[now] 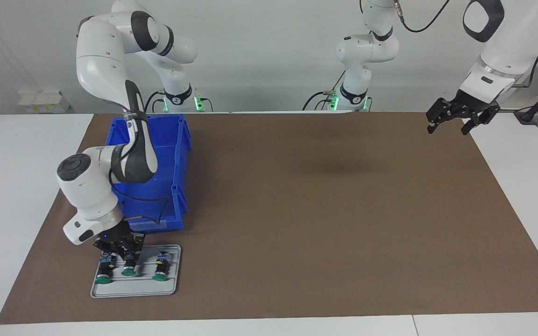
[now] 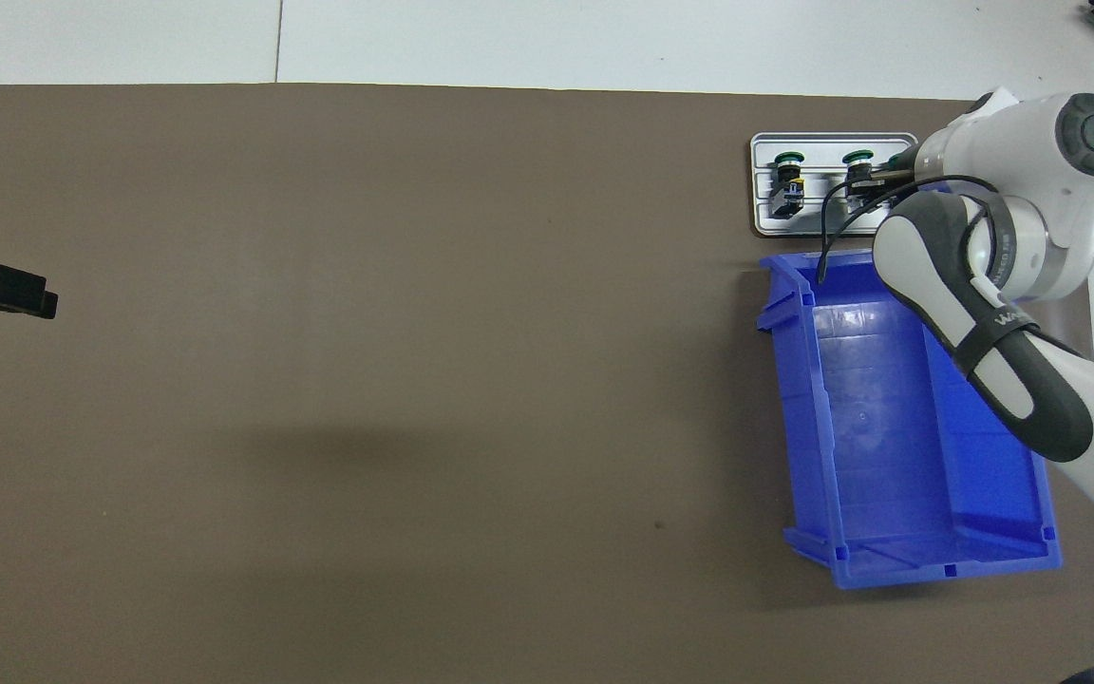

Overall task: Place and press button with both arms
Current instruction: 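Lift the part and carry it toward the table center with the right gripper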

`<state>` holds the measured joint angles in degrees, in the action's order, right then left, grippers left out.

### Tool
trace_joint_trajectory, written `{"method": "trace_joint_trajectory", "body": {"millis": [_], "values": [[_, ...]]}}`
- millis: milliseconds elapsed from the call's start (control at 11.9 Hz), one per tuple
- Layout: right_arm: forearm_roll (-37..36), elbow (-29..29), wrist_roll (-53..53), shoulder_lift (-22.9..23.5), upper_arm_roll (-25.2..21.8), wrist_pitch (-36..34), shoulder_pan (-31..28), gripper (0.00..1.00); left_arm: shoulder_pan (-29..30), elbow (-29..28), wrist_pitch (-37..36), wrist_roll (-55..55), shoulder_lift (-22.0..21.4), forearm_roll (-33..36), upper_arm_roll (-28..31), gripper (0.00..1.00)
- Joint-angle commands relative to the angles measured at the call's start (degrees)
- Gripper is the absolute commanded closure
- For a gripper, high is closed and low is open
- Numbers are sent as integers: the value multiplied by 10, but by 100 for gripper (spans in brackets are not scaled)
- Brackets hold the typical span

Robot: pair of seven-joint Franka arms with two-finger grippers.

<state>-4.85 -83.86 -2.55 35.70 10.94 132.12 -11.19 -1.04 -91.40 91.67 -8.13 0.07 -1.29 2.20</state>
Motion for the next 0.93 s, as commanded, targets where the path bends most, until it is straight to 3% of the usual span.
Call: {"method": "trace_joint_trajectory", "body": {"millis": [0, 169, 421, 590, 843], "values": [[9, 49, -2, -18, 35, -92, -9, 100, 4, -19, 8, 6, -16, 9, -4, 0], [48, 69, 51, -47, 52, -157, 0, 100, 4, -19, 8, 6, -16, 9, -4, 0], [49, 76, 185, -77, 75, -174, 55, 100, 4, -19, 8, 6, -16, 9, -4, 0], [49, 76, 263, -77, 84, -145, 104, 100, 4, -19, 8, 6, -16, 10, -4, 0], [51, 68, 376, -76, 84, -44, 159, 100, 4, -19, 8, 6, -16, 10, -4, 0]]}}
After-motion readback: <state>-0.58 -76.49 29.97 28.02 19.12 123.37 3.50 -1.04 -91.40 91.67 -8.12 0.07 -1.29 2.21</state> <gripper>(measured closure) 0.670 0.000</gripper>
